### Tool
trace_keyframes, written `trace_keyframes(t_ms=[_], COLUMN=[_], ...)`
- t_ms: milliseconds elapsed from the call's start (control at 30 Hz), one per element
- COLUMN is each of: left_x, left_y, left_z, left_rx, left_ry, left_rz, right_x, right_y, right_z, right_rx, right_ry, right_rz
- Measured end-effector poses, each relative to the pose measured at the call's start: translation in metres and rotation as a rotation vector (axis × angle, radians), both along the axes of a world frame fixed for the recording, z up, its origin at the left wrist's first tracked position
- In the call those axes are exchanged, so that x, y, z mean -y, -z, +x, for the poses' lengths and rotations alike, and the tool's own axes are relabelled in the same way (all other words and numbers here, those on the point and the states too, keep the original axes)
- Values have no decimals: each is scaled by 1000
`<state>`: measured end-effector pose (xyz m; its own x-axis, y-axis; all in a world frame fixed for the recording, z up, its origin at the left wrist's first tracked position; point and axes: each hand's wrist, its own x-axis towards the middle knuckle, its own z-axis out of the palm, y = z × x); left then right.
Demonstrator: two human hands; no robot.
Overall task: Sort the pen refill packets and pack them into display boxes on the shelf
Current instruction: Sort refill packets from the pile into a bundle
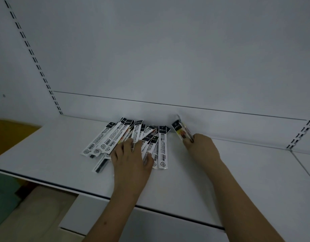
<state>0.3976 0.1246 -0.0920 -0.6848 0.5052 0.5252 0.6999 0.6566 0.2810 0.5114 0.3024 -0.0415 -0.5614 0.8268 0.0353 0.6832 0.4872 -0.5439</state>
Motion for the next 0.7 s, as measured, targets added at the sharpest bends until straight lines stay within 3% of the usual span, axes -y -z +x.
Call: trace_keyframes(t_ms=[200, 467, 600, 700], left_x=[-2, -1, -1, 0], left_y=[-1, -2, -1, 0], left_z=[-1, -3, -2, -2], left_rx=[37, 100, 86, 94], left_ry=[16, 36, 42, 49], left_rz=[-6, 72, 83, 82], right_x=[16, 45, 36, 27], right_y=[5, 8, 5, 3], right_z=[-10, -28, -21, -16], right_rx=[-258, 115, 8, -213], right_ry=[-105, -113, -134, -124], right_rz=[-120, 132, 20, 22])
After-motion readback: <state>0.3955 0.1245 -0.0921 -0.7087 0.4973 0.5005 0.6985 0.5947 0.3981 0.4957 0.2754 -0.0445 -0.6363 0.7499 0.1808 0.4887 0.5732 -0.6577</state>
